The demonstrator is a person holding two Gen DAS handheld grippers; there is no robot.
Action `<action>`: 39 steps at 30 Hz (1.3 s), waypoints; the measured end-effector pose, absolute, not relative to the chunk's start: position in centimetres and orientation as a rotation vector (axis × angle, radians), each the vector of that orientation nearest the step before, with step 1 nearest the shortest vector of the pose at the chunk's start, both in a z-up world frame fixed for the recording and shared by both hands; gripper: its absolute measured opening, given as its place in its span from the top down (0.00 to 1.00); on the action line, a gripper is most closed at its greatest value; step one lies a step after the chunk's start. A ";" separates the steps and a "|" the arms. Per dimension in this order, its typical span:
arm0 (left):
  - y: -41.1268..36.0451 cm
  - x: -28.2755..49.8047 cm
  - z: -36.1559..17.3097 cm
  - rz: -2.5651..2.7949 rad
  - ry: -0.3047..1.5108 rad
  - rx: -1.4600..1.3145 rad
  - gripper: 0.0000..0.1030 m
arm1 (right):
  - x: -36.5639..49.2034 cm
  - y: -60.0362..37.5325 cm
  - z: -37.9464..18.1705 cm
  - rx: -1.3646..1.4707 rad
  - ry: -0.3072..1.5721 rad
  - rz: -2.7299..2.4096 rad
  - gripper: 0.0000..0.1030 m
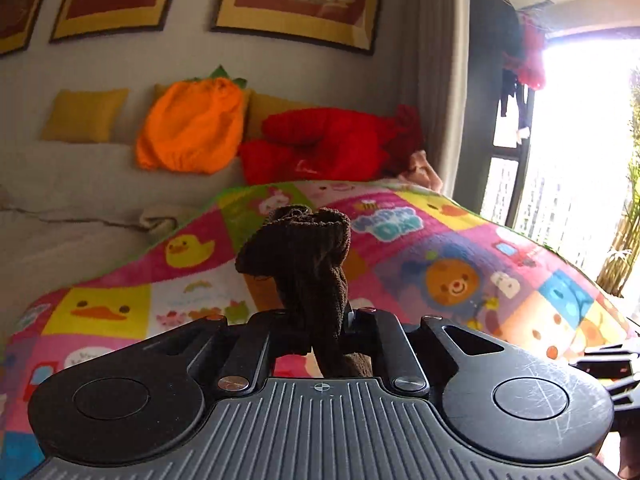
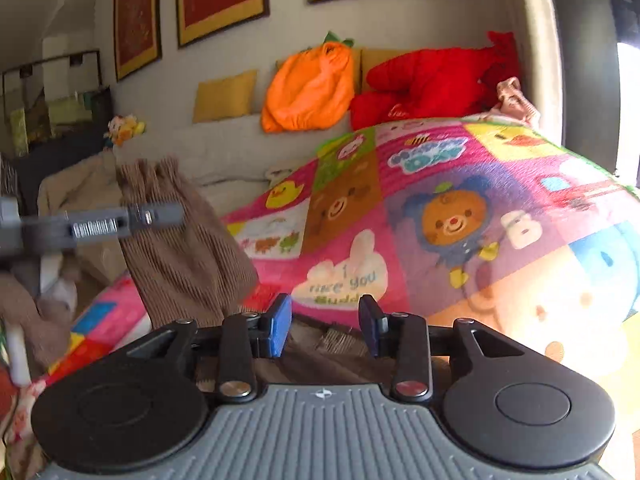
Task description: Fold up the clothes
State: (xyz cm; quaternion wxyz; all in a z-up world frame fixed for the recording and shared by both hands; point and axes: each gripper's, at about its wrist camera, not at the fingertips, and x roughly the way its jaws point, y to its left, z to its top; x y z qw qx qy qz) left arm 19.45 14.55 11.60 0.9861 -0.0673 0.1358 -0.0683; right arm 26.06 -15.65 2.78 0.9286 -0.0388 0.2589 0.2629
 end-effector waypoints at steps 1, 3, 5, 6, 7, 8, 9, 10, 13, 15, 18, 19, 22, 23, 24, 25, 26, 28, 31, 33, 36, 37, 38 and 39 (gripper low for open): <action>15.0 19.2 12.0 -0.131 0.262 -0.142 0.88 | 26.5 -14.0 1.2 -0.125 0.576 0.562 0.63; 15.9 18.8 12.6 -0.119 0.245 -0.157 0.88 | 27.2 -11.5 -1.4 -0.178 0.643 0.594 0.59; 16.5 18.5 12.9 -0.115 0.238 -0.172 0.88 | 28.0 -9.4 -3.6 -0.230 0.691 0.600 0.56; 16.9 18.3 13.0 -0.112 0.236 -0.181 0.88 | 28.3 -8.4 -4.6 -0.262 0.710 0.600 0.56; 17.3 18.2 13.1 -0.111 0.236 -0.189 0.88 | 28.5 -7.7 -5.4 -0.319 0.707 0.582 0.56; 17.7 18.1 13.0 -0.111 0.238 -0.199 0.88 | 28.5 -7.2 -6.0 -0.366 0.694 0.571 0.59; 18.1 18.0 12.9 -0.111 0.239 -0.208 0.88 | 28.4 -7.3 -5.9 -0.374 0.677 0.571 0.82; 18.4 18.0 12.8 -0.112 0.241 -0.216 0.88 | 28.3 -7.7 -5.1 -0.349 0.657 0.563 0.87; 19.0 18.2 12.5 -0.116 0.244 -0.231 0.88 | 27.4 -9.0 -1.7 -0.238 0.555 0.550 0.89; 19.0 18.4 12.5 -0.120 0.246 -0.244 0.88 | 27.2 -9.0 0.3 -0.196 0.518 0.586 0.89; 18.9 18.5 12.6 -0.130 0.249 -0.259 0.88 | 27.5 -7.3 0.3 -0.172 0.540 0.647 0.89; 18.9 18.3 12.7 -0.132 0.251 -0.258 0.88 | 27.7 -6.3 -0.6 -0.176 0.558 0.661 0.89; 18.6 17.9 13.1 -0.126 0.257 -0.239 0.88 | 28.6 -3.7 -3.5 -0.174 0.653 0.698 0.88; 18.5 17.8 13.2 -0.122 0.259 -0.232 0.88 | 29.0 -2.9 -4.7 -0.171 0.697 0.707 0.88; 18.3 17.8 13.4 -0.120 0.261 -0.225 0.88 | 29.2 -2.6 -5.5 -0.171 0.725 0.709 0.86; 18.1 17.7 13.5 -0.119 0.263 -0.220 0.88 | 29.3 -2.4 -6.1 -0.167 0.746 0.707 0.85; 17.9 17.7 13.7 -0.121 0.265 -0.215 0.88 | 29.3 -2.8 -6.1 -0.146 0.745 0.714 0.83; 17.1 17.8 13.9 -0.133 0.268 -0.204 0.88 | 28.9 -4.7 -4.8 -0.074 0.715 0.740 0.79; 14.9 18.3 14.2 -0.174 0.273 -0.182 0.88 | 27.6 -9.7 -1.5 0.002 0.600 0.712 0.59; 12.9 19.0 14.2 -0.214 0.284 -0.171 0.88 | 27.0 -13.4 0.4 0.019 0.522 0.630 0.52; 8.8 20.3 13.0 -0.297 0.330 -0.155 0.88 | 26.5 -18.5 2.2 0.044 0.457 0.502 0.52; 7.4 20.8 12.6 -0.326 0.347 -0.150 0.88 | 26.3 -19.9 2.4 0.053 0.447 0.470 0.51; 6.1 21.0 11.9 -0.361 0.368 -0.146 0.86 | 26.1 -21.4 2.7 0.063 0.438 0.438 0.51; 4.9 21.1 11.1 -0.402 0.395 -0.145 0.79 | 26.0 -22.8 2.8 0.073 0.430 0.408 0.50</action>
